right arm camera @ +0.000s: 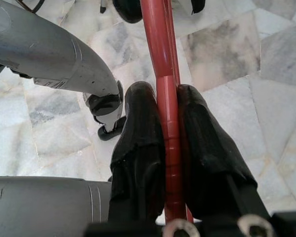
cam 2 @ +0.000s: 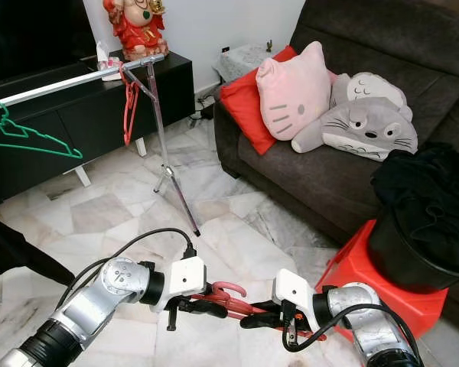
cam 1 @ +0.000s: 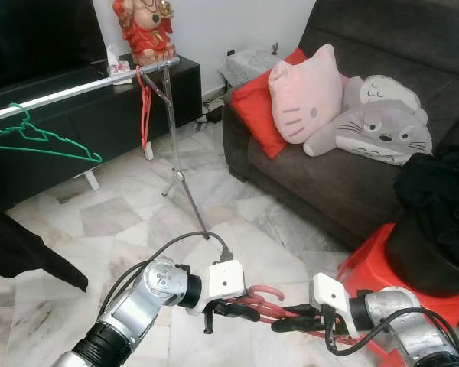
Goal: Hang hanger
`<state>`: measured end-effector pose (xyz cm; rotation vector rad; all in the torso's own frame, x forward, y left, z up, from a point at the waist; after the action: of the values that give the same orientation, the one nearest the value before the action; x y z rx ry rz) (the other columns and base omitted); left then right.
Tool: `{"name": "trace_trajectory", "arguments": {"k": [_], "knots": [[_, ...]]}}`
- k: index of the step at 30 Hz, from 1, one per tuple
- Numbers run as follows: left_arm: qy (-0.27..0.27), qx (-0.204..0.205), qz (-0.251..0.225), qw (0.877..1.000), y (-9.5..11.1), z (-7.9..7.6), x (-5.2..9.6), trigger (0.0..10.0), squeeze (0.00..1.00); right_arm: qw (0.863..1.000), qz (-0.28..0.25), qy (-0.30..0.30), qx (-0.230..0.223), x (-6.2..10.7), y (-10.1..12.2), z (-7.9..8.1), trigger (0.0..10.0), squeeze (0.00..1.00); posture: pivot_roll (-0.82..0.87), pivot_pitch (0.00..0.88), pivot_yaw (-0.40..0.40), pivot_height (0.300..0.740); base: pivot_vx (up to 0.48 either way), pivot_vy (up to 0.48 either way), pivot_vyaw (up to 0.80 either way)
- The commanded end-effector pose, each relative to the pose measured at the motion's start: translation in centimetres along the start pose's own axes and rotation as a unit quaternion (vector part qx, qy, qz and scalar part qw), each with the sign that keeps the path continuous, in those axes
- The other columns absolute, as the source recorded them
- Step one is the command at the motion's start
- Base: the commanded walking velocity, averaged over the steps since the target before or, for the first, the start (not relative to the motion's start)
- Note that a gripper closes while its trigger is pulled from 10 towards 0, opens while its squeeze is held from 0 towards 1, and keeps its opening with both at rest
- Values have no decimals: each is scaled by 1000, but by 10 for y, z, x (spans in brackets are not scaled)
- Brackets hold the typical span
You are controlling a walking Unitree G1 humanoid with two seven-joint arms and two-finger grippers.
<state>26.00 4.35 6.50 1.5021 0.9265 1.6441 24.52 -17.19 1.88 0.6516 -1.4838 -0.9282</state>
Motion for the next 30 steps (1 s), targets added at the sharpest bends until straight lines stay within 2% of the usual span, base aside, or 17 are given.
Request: {"name": "trace_trajectory", "arguments": {"k": [1, 12, 13, 14, 15, 16, 23, 30], "knots": [[-30, 3, 18, 999, -7, -8, -5, 0, 0, 999, -23, -22, 19, 3, 14, -9, 10000, 0, -59, 0, -60, 740, 0, 0, 0], [-41, -2, 28, 999, -10, -10, -7, 0, 0, 999, -25, -27, 17, 3, 16, -11, 10000, 0, -57, 0, -66, 740, 0, 0, 0], [-41, -3, 28, 999, -10, -10, -7, 0, 0, 999, -24, -26, 14, 3, 15, -11, 10000, 184, -57, 0, -66, 740, 0, 0, 0], [-42, -3, 29, 999, -10, -10, -7, 0, 0, 999, -24, -25, 13, 3, 15, -11, 10000, 184, -57, 0, -66, 740, 0, 0, 0], [-42, -3, 29, 999, -10, -10, -7, 0, 0, 999, -24, -25, 13, 3, 15, -11, 10000, 761, -58, 0, -67, 740, 0, 0, 0], [-42, -4, 30, 999, -11, -10, -7, 0, 0, 999, -23, -25, 12, 3, 14, -11, 10000, 1000, -58, 0, -67, 740, 0, 0, 0], [-33, -19, 46, 998, -14, -5, -4, 0, 0, 1000, -11, -16, 8, 3, 9, -8, 10000, 1000, -56, 0, -71, 740, 0, 0, 0], [-4, -44, 98, 994, -27, 5, -1, 0, 0, 999, 33, -4, 4, 5, -5, -4, 10000, 1000, -53, 0, -78, 740, 0, 0, 0]]}}
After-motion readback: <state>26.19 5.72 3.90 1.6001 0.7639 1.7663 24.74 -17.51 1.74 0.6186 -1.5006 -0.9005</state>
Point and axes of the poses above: a point about 5 cm out from each wrist's last joint towards the gripper, its own x axis pointing back from the gripper into the wrist, its own y axis along the axis of the wrist's last joint, z = x × y, the point moved 3 cm from there along -x, pointing out of the wrist towards the gripper, and after that the axes turned 6 degrees about x, right-handed, at the moved point
